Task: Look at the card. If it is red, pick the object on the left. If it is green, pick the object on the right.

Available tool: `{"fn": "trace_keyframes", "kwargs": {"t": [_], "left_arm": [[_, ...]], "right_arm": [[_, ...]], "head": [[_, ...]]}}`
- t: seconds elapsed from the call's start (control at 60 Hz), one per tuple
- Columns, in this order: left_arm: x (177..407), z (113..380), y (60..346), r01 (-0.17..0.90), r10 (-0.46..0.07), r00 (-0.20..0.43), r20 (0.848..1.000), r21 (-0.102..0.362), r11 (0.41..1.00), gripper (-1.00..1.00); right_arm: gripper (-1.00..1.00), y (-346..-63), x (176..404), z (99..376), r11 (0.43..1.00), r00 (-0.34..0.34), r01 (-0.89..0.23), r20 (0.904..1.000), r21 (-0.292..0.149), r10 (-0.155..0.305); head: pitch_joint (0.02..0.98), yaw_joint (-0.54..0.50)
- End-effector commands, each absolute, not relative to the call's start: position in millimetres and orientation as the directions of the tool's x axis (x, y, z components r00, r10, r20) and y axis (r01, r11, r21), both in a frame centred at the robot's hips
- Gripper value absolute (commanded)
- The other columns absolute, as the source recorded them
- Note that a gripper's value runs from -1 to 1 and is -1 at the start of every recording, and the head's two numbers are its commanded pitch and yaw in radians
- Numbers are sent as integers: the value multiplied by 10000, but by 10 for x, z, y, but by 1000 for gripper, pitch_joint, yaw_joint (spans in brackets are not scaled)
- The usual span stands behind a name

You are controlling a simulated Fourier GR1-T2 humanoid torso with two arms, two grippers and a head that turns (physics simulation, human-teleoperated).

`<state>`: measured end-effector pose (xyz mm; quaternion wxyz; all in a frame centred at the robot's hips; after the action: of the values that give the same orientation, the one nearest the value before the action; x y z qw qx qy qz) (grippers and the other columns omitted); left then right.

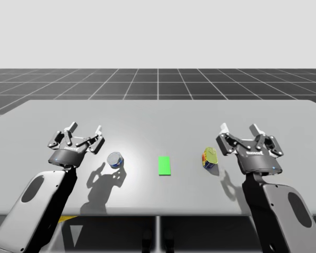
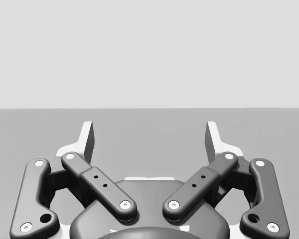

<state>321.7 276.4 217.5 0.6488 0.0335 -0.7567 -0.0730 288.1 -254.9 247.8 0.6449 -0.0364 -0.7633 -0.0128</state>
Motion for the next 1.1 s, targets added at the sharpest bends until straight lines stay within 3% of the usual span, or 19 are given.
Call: {"fn": "trace_keyframes", "kwargs": {"t": [0.017, 0.267, 0.55, 0.75, 1.1], "left_arm": [[3218, 2165, 2760, 463, -1455, -1529, 9775, 1542, 9870, -1000], [3221, 2164, 2761, 462, -1456, -1529, 9775, 1542, 9870, -1000], [3221, 2164, 2761, 462, -1456, -1529, 9775, 1542, 9870, -1000], [3221, 2164, 2761, 462, -1455, -1529, 9775, 1542, 9870, -1000], [3221, 2164, 2761, 462, -1455, -1529, 9775, 1542, 9870, -1000]], "right_arm": [[-1000, -2494, 2727, 2543, 9968, -1367, 802, 9905, -70, 179], [-1000, -2328, 2434, 2386, 9948, -1172, 980, 9923, -280, 395], [-1000, -2195, 2094, 2062, 9977, -563, 670, 9983, -75, 113], [-1000, -2128, 2018, 1859, 9970, -286, 749, 9995, 178, -157], [-1000, -1987, 2058, 1529, 9978, 383, 649, 9992, 109, -134]], "head": [[871, -388], [869, -381], [867, -376], [866, -374], [866, -361]]}}
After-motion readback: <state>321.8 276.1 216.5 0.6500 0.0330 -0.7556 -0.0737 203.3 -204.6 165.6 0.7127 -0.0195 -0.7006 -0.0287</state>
